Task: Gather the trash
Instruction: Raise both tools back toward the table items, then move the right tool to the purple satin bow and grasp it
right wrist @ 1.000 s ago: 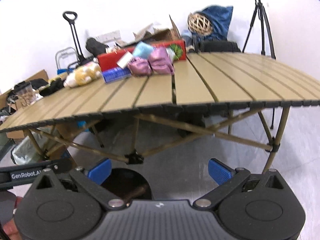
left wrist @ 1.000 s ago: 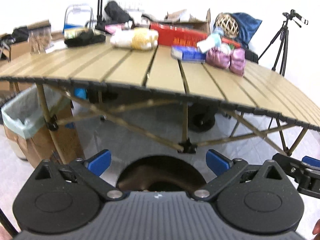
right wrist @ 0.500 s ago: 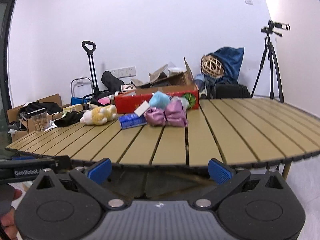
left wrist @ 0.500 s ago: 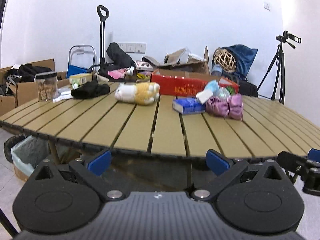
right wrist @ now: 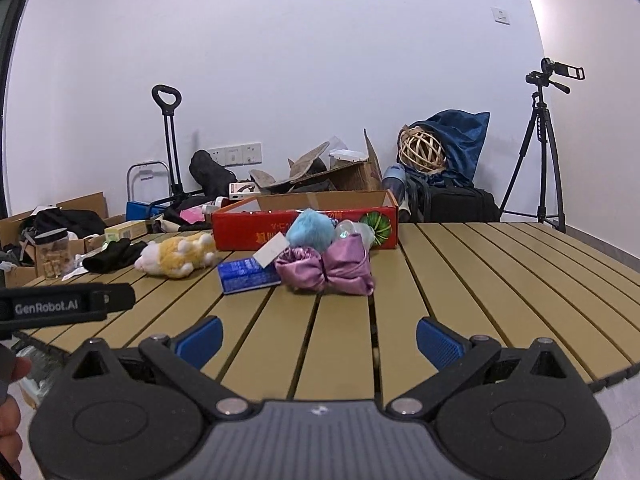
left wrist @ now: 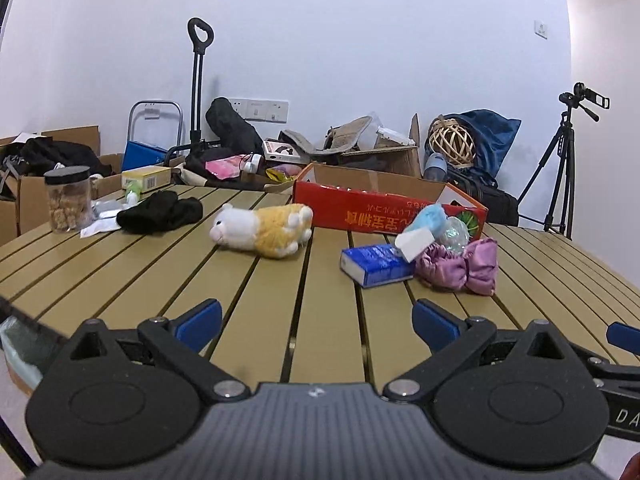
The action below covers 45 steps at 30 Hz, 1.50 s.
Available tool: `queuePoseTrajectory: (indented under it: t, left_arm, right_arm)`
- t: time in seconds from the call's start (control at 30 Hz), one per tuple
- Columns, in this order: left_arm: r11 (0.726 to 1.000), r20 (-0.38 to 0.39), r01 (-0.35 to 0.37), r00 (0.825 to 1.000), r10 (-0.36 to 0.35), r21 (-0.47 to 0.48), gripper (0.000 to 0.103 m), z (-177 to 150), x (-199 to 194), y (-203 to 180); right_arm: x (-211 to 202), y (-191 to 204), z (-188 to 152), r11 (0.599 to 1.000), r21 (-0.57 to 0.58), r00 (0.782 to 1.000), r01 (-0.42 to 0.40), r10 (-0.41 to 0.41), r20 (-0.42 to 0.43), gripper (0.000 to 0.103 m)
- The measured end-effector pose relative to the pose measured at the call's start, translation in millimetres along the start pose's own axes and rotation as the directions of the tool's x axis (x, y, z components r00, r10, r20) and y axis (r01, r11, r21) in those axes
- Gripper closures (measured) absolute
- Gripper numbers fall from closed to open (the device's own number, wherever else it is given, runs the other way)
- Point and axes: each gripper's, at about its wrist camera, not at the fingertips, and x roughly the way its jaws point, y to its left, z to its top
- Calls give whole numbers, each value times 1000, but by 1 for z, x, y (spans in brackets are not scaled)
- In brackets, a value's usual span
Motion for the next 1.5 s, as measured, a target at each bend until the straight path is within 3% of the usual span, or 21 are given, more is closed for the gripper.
queuePoseTrajectory:
  t: [0.43,0.97,1.27,1.37,1.5]
  left_arm:
    - [1000,-28,17,999,-17,3,0,34,55,1]
    - [1000,-105,5,994,-3,19,0,38,104,15]
    - [1000,-110,6,994,-3,24,0,37,112,12]
    - [1000,-113,10,994,-7,27,0,37,116,9]
    - [1000,-108,16,994,-13,25,0,38,117,7]
  right_arm:
    - [84,3,28,999,-14,998,45,-45,-36,0]
    - [174,8,54,995,-94,979,36,-55,-198,0]
    - [204,7,55,996,-90,952,11,-38,-305,0]
    - [206,4,57,998,-64,952,4,-23,-305,0]
    - [206,1,58,999,-43,955,-6,-7,-296,11]
